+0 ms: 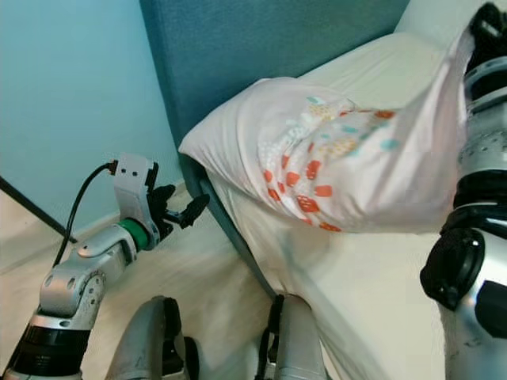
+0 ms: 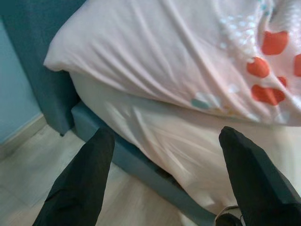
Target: Clean up the room
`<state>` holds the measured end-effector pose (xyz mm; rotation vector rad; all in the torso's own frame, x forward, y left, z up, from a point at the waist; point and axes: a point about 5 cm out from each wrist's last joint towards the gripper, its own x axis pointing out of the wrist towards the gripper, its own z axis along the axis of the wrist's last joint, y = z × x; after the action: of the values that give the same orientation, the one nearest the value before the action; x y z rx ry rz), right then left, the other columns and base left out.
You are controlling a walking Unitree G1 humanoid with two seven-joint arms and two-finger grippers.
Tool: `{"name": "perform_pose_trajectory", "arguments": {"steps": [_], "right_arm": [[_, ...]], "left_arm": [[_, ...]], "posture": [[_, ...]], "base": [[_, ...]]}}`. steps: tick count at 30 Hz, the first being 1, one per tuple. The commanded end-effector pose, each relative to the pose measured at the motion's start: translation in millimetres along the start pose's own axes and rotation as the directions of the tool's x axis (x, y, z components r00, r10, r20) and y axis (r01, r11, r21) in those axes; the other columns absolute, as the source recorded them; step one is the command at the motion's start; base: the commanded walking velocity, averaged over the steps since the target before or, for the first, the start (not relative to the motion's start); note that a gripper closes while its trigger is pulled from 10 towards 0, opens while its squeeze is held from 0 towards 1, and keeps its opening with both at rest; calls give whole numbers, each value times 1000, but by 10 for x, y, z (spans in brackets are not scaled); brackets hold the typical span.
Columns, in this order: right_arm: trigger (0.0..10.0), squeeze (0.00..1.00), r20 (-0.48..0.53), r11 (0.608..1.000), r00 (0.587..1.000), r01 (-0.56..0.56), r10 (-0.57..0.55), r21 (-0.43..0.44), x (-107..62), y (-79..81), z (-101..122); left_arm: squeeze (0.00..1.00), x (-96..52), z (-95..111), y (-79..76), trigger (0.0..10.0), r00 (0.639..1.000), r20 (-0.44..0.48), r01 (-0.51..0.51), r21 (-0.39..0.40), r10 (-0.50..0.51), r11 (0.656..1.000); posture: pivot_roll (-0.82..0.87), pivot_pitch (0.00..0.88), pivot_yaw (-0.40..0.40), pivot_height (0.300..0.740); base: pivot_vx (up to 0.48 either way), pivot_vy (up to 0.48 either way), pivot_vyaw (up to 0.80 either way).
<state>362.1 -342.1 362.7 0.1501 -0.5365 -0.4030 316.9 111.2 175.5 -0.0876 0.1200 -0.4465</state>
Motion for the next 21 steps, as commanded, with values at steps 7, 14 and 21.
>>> {"name": "perform_pose_trajectory", "arguments": {"steps": [7,14,21], "right_arm": [[10000,0,36,828,875,468,-482,-309,-266,-861,-135],[10000,0,108,690,797,574,-594,-440,-515,-1331,-154],[10000,0,196,605,789,581,-582,-544,-605,-1575,34]], "left_arm": [[0,-30,-78,-21,10000,999,-35,21,-2,-21,1000],[0,-30,-110,-21,10000,998,-50,26,-1,-26,1000],[0,-18,-116,-28,10000,998,-57,38,0,-38,999]], "posture": [[74,224,52,605],[59,224,63,605],[51,222,67,605]], "base": [[0,0,0],[0,0,0],[0,0,0]]}}
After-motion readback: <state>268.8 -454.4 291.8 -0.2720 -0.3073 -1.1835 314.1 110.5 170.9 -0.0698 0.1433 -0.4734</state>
